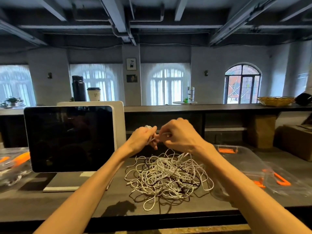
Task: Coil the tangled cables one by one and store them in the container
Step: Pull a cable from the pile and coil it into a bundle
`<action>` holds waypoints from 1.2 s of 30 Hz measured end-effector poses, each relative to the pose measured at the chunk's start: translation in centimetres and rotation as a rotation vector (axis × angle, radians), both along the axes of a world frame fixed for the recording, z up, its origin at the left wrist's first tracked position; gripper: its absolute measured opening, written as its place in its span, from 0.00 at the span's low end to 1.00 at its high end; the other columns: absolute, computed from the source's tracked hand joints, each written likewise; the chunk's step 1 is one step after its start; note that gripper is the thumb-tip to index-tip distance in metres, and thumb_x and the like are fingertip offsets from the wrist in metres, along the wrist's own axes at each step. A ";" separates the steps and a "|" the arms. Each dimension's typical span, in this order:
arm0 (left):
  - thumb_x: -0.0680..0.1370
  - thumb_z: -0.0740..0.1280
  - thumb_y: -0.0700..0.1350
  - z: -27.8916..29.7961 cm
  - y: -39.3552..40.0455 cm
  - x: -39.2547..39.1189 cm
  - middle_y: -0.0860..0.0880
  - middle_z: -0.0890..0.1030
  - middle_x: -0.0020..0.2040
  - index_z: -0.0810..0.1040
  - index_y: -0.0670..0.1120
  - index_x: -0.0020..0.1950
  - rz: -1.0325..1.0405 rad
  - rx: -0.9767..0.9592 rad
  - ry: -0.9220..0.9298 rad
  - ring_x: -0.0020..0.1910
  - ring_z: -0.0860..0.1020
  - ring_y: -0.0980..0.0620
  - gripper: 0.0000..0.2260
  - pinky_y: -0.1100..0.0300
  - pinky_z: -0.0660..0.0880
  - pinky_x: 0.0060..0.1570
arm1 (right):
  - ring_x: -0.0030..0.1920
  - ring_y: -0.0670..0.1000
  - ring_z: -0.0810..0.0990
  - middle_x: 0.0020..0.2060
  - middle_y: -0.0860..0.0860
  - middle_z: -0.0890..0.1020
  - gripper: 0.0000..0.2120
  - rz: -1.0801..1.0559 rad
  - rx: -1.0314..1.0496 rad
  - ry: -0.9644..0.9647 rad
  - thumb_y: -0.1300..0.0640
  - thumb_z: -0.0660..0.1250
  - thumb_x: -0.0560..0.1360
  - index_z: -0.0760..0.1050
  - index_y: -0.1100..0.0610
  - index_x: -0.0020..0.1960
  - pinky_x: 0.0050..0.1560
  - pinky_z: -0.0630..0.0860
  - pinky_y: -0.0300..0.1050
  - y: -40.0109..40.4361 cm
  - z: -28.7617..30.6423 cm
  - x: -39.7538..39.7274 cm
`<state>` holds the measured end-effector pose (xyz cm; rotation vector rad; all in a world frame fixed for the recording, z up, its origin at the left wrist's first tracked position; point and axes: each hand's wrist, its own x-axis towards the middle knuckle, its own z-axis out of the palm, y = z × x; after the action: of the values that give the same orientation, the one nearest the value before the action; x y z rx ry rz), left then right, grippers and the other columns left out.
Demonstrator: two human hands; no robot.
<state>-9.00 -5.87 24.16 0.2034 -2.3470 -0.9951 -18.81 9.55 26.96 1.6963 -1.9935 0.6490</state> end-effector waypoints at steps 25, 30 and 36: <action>0.86 0.59 0.47 1.8 -1.0 -0.9 0.42 0.84 0.48 0.78 0.42 0.46 -0.036 0.699 0.518 0.49 0.85 0.53 0.14 0.66 0.76 0.49 | 0.29 0.43 0.74 0.27 0.44 0.76 0.22 -0.010 0.084 -0.238 0.43 0.56 0.85 0.77 0.47 0.38 0.36 0.67 0.42 -1.7 -4.9 -0.3; 0.85 0.60 0.50 -0.9 -1.0 -1.0 0.43 0.82 0.38 0.81 0.39 0.41 0.071 0.177 0.188 0.36 0.80 0.58 0.20 0.62 0.73 0.44 | 0.30 0.42 0.74 0.30 0.43 0.78 0.19 0.081 -0.037 -0.133 0.44 0.58 0.85 0.81 0.50 0.42 0.36 0.68 0.40 -0.8 -2.6 -0.8; 0.85 0.57 0.51 -0.9 0.7 0.2 0.50 0.83 0.37 0.83 0.43 0.43 -0.118 0.275 0.081 0.37 0.83 0.50 0.21 0.64 0.78 0.42 | 0.40 0.45 0.81 0.38 0.43 0.84 0.17 0.093 -0.098 -0.182 0.42 0.60 0.84 0.83 0.48 0.46 0.45 0.80 0.52 -0.3 -1.9 -1.6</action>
<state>-8.78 -5.14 23.30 0.1281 -2.1637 -1.3589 -20.37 9.27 25.07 1.7331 -1.9761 0.9481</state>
